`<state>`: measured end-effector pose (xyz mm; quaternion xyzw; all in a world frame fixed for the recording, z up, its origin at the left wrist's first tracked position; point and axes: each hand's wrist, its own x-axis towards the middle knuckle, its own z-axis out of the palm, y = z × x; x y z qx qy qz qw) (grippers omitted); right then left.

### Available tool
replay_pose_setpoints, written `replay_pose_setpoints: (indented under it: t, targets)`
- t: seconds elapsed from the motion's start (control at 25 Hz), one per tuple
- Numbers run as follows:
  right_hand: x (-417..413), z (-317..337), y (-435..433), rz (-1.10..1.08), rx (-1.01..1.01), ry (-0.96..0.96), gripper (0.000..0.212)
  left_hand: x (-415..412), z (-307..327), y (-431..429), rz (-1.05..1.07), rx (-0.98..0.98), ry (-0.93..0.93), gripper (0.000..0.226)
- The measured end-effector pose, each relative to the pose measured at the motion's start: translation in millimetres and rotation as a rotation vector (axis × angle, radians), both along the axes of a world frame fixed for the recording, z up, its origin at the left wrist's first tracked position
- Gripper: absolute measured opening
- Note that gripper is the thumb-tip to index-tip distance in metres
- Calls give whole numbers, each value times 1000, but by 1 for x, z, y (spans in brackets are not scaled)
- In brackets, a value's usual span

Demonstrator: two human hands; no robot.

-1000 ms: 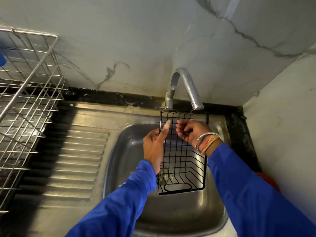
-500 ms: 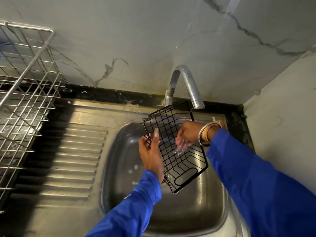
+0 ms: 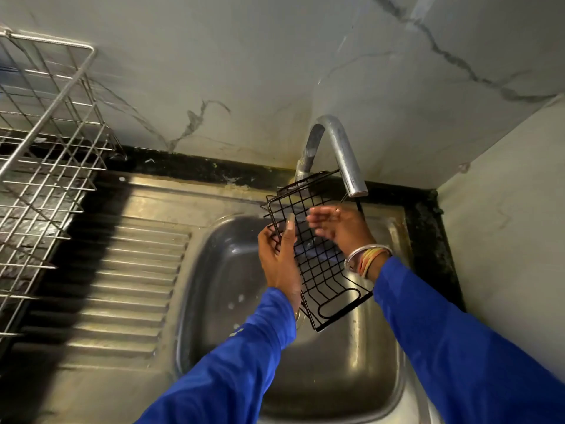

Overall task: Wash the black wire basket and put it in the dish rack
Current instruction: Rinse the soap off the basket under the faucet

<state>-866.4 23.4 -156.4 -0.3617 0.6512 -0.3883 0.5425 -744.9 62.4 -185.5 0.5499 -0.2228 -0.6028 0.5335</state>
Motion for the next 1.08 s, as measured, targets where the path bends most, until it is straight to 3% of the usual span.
replay_pose_setpoints:
  t: [0.08, 0.16, 0.24, 0.32, 0.4, 0.48, 0.56, 0.64, 0.72, 0.84, 1.0, 1.08]
  targets:
    - [11, -11, 21, 124, 197, -196, 46, -1, 1, -5, -19, -18, 26, 72]
    - [8, -36, 30, 108, 375, -125, 38, 0, 4, -11, -52, -38, 25, 65]
    - [-8, -51, 28, -98, 448, 74, 22, 1, 5, -14, -58, -79, 5, 58]
    - [-11, -58, 26, -96, 331, 406, 19, 1, 7, -15, -39, -114, -9, 55]
    - [9, -61, 42, 261, 135, 736, 21, -1, 11, -17, -16, -138, -21, 57]
    - [28, -59, 60, 550, 52, 783, 25, -2, 14, -17, -21, -142, -26, 58]
    - [14, -58, 50, 467, 102, 789, 26, 0, 13, -14, -31, -144, -17, 60]
    - [-9, -57, 36, 342, 138, 934, 28, 3, 13, -8, -10, -158, -27, 60]
    - [-7, -53, 32, 375, 118, 1044, 26, 2, 12, -2, 7, -159, -30, 59]
    - [28, -50, 47, 550, 32, 690, 22, 3, 13, 1, 11, -113, -19, 60]
    - [15, -44, 74, 117, 39, 500, 22, 14, 19, -1, -101, -73, -61, 38]
    - [23, -25, 104, 122, 37, 209, 41, 18, 26, 2, -156, -45, -97, 46]
